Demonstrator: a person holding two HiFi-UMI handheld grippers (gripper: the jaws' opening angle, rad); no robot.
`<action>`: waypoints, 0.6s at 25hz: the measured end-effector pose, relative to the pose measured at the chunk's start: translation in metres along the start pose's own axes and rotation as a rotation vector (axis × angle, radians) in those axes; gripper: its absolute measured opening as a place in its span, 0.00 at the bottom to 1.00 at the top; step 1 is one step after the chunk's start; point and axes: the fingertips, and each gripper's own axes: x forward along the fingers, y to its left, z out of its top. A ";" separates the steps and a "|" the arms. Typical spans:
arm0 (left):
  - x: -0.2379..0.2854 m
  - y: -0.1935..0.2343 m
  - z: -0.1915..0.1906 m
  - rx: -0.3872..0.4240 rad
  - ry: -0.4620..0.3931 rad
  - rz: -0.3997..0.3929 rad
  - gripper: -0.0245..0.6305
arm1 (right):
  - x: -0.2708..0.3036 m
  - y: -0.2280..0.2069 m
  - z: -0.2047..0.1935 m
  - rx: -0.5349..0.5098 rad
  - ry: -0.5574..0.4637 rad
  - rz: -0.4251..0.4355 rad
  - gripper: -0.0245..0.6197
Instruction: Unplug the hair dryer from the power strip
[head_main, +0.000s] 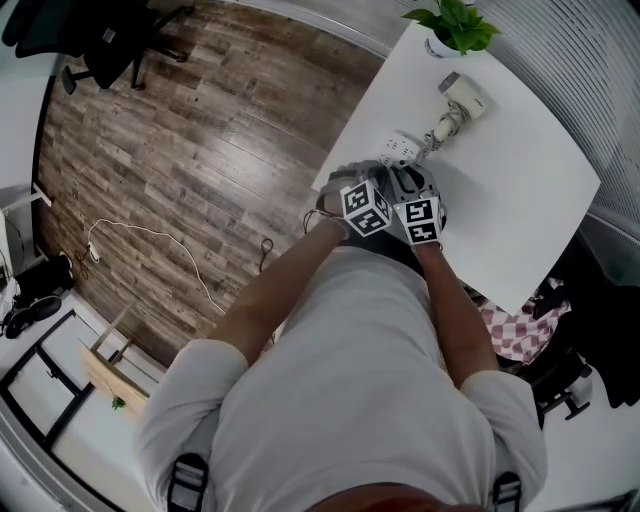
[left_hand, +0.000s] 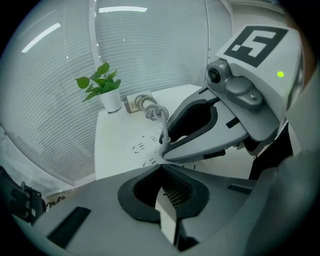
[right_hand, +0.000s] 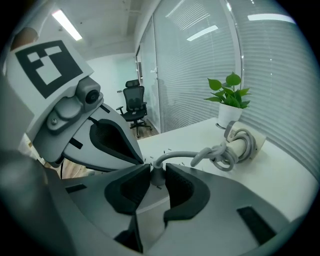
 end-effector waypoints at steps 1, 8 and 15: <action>0.000 0.000 0.000 0.003 0.016 0.000 0.08 | 0.000 0.000 0.001 0.017 -0.004 0.004 0.21; 0.000 0.000 -0.001 -0.026 0.036 -0.026 0.08 | -0.006 0.000 0.003 0.068 -0.019 0.032 0.17; 0.002 -0.001 -0.001 0.010 0.075 -0.010 0.08 | -0.009 -0.002 0.008 0.097 -0.042 0.034 0.15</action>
